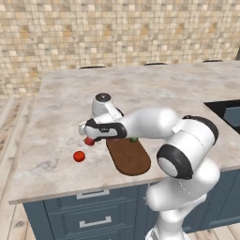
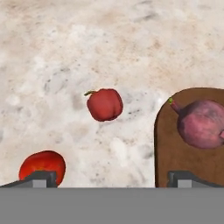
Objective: Place the avocado, onion, tomato, and bell pepper on the cutting board.
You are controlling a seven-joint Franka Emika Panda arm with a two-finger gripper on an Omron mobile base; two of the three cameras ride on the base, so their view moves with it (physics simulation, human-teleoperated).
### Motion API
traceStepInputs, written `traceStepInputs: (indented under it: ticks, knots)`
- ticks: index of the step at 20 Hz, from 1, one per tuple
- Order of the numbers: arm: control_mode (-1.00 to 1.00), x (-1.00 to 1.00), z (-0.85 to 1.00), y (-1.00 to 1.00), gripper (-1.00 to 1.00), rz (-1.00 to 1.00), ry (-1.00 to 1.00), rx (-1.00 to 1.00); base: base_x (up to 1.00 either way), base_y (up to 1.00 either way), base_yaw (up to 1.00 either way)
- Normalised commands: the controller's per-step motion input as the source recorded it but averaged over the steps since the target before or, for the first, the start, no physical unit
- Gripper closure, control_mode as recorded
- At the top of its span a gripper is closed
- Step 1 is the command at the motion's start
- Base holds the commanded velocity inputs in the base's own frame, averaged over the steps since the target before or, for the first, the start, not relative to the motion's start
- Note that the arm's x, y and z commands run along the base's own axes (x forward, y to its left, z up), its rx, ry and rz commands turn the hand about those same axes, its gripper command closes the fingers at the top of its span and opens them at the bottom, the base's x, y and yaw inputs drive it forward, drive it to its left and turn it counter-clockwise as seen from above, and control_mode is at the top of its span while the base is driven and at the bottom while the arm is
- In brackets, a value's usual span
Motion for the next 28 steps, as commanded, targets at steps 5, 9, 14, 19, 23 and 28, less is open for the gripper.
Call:
traceStepInputs:
  ticks: [5, 9, 14, 19, 23, 28]
  knots:
    - [-1.0, 0.32, -0.25, 0.16, -1.0, 0.0, 0.0, -0.05, 0.0, 0.0, 0.0]
    - [-1.0, 0.37, -0.17, 0.19, -1.0, 0.0, 0.0, -0.02, 0.0, 0.0, 0.0]
    - [-1.0, 0.26, -0.09, 0.07, -1.0, 0.0, 0.0, -0.01, 0.0, 0.0, 0.0]
    - [-1.0, 0.09, -0.21, 0.0, -1.0, 0.0, 0.0, -0.03, 0.0, 0.0, 0.0]
    - [-1.0, 0.09, -0.2, 0.01, -1.0, 0.0, 0.0, -0.03, 0.0, 0.0, 0.0]
    - [-1.0, 0.09, -0.21, 0.02, -1.0, 0.0, 0.0, -0.03, 0.0, 0.0, 0.0]
